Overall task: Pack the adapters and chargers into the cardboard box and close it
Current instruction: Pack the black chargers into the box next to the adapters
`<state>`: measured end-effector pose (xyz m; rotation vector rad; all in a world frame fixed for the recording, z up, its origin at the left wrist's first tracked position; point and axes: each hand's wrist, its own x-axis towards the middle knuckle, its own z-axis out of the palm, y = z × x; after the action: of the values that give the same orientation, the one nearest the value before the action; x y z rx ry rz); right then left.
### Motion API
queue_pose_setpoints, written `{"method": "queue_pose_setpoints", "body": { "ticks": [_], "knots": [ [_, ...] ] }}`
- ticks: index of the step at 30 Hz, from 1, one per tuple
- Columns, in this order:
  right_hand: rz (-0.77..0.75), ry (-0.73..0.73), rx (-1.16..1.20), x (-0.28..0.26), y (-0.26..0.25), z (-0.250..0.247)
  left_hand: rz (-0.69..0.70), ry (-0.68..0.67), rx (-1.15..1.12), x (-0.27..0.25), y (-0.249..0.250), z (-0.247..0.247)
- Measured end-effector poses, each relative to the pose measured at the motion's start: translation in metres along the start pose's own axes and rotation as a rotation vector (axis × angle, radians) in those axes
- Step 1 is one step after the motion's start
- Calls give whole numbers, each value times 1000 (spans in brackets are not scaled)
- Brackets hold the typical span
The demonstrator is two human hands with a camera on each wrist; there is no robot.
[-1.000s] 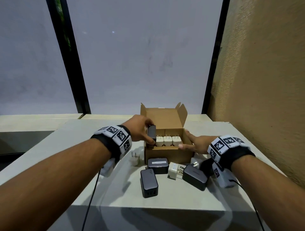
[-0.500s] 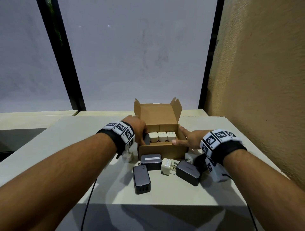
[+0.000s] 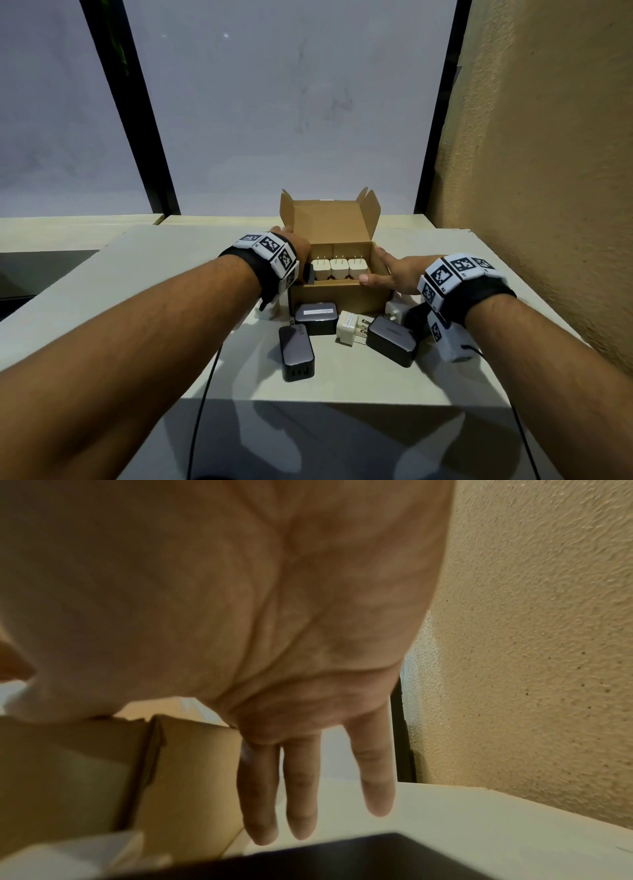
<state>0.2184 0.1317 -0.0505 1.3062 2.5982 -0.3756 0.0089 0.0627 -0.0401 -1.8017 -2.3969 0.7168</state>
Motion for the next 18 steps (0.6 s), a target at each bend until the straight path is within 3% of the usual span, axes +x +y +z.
{"method": "queue_pose_setpoints", "body": {
  "ticks": [9,18],
  "knots": [
    [2,5,43,-1,-1,2,-15,3,105,14,-7,16],
    [-11,0,54,-5,-2,2,82,-51,124,-3,-3,3]
  ]
}}
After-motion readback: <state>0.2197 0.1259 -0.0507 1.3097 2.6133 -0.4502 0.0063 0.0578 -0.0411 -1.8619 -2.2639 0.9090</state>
